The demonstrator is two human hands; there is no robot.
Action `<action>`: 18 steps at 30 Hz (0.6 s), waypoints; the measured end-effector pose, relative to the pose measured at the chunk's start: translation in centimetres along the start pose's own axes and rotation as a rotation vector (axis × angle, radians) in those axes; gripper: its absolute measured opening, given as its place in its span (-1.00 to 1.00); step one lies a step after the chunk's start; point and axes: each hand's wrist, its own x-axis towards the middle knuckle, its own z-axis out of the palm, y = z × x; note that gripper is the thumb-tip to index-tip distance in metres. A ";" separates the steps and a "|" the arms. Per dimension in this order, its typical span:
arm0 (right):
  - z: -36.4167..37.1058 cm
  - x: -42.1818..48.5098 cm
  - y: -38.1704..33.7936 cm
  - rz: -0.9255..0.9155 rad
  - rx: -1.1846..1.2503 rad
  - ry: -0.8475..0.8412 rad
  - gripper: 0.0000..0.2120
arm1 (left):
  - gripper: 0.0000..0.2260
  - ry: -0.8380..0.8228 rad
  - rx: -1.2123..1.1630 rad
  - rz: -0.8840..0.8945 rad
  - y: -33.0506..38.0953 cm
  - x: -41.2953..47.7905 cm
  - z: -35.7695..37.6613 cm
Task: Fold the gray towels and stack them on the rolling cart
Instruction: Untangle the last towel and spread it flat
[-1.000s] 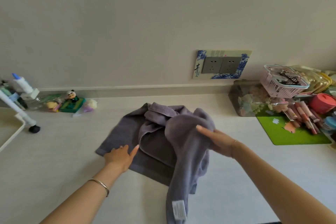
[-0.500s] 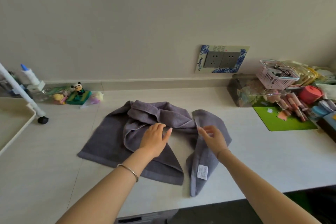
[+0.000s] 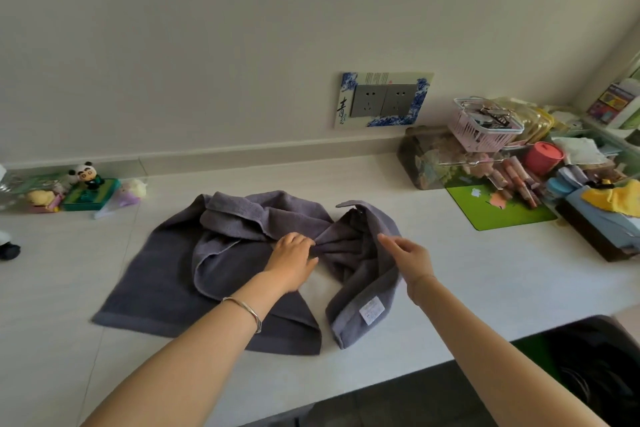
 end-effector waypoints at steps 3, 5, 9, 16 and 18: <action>-2.4 1.6 -0.1 0.124 0.116 -0.005 -0.71 | -0.74 0.091 -0.011 -0.025 0.1 0.8 -0.4; -3.5 2.1 -0.5 0.153 0.204 -0.009 -0.81 | -0.76 0.102 0.051 -0.010 0.1 1.4 -0.5; -5.6 2.7 -0.7 0.054 0.106 0.002 -0.89 | -0.83 0.168 0.113 -0.050 1.0 3.1 -0.1; -1.2 3.0 1.4 0.032 -0.299 -0.091 -0.42 | -0.86 0.263 -0.060 -0.032 2.2 3.6 -0.4; 0.2 3.5 2.2 -0.025 -0.439 -0.032 -0.47 | -0.87 0.243 -0.109 -0.030 2.0 3.6 -0.8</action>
